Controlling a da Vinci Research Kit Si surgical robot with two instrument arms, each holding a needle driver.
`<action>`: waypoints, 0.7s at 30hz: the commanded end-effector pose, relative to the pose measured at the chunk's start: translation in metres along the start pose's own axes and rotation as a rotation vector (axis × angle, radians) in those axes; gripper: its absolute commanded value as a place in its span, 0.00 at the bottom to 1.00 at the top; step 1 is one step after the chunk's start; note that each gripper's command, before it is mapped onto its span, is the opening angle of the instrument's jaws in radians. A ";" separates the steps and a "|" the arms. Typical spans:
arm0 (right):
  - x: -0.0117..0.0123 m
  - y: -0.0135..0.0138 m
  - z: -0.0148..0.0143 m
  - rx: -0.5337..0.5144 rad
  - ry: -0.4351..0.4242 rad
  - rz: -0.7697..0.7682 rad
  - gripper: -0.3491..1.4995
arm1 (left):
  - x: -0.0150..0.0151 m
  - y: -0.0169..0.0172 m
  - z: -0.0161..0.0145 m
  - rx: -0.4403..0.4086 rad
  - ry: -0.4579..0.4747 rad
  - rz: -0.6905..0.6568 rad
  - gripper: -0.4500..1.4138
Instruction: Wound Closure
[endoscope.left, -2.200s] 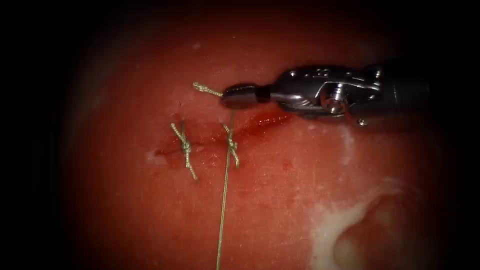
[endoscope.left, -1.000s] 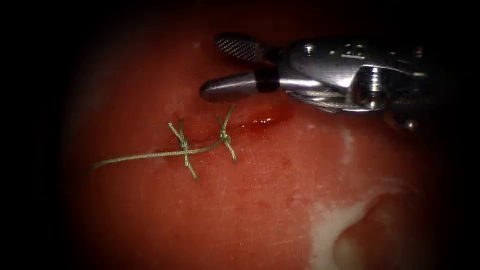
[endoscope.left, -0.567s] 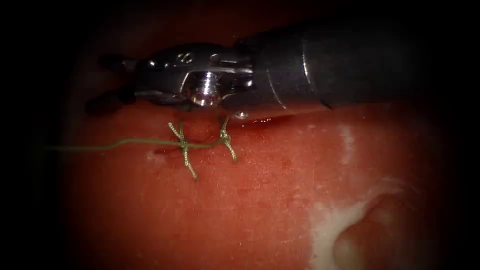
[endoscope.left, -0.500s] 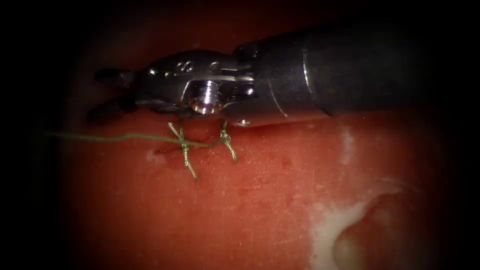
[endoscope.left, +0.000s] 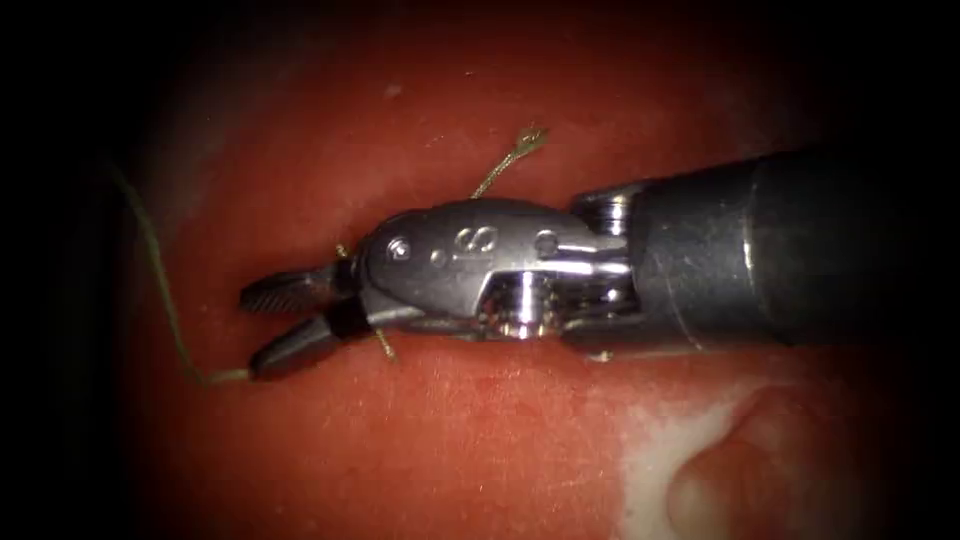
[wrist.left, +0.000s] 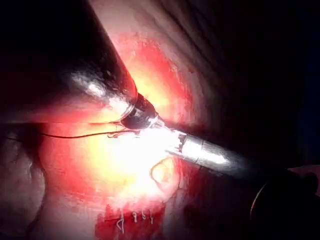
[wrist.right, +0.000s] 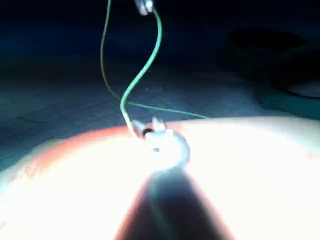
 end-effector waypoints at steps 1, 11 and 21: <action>-0.0001 0.0004 0.0008 -0.006 0.002 -0.003 0.30 | -0.0003 0.0004 0.0010 -0.005 0.006 -0.012 0.05; 0.0011 0.0033 -0.0032 -0.168 0.066 0.022 0.59 | 0.0023 0.0018 0.0021 -0.040 0.050 -0.039 0.05; 0.0020 0.0038 -0.0011 -0.225 0.111 0.048 0.61 | 0.0052 0.0030 0.0070 -0.118 0.143 -0.101 0.05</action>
